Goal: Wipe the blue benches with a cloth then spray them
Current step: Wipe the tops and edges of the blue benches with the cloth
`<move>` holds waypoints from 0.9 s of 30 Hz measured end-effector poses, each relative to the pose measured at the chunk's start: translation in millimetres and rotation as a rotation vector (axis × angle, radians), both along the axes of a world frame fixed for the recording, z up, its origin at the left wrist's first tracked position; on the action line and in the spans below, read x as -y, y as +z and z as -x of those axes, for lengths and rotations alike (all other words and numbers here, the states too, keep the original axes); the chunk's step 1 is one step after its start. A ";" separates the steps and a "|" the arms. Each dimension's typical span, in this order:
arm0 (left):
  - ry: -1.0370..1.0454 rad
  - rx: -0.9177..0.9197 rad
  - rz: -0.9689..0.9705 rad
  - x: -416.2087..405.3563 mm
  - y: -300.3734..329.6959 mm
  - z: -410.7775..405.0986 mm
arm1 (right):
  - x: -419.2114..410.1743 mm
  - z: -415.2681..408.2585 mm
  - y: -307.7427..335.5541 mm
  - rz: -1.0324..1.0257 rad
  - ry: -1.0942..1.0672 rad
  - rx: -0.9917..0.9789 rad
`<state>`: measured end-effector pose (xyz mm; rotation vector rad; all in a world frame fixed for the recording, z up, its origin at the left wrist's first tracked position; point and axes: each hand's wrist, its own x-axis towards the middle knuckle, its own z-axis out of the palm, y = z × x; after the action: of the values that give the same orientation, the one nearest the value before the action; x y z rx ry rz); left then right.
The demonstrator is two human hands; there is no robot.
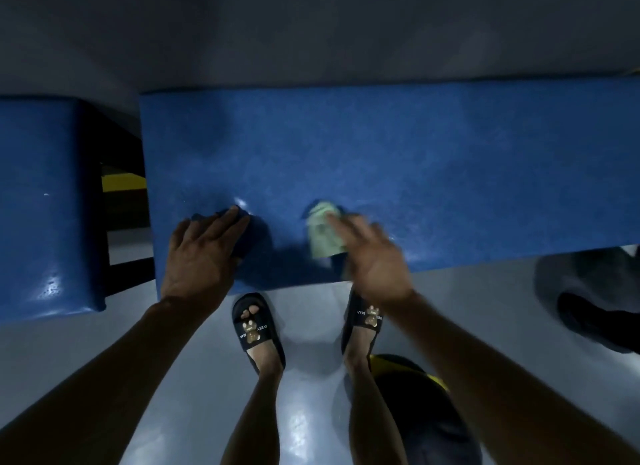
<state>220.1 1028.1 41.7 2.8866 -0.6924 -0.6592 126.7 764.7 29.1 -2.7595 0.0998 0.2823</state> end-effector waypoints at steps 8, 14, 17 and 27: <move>0.009 0.043 0.040 -1.6 -9.4 4.0 | 84.0 11.8 -8.7 0.226 -0.702 -0.064; -0.013 0.042 0.027 -4.4 -8.5 1.0 | -92.8 -15.8 -20.9 0.033 -0.391 0.039; -0.029 0.019 0.020 -4.2 -4.4 -3.8 | -78.0 -19.7 -7.3 0.079 0.010 0.027; -0.039 0.028 0.035 -7.7 -8.9 -6.6 | 41.6 -26.7 -18.9 0.221 -0.734 0.069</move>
<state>226.7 1035.8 32.8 2.8621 -0.7581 -0.6058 153.4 723.2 10.2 -2.7091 1.1449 -0.0271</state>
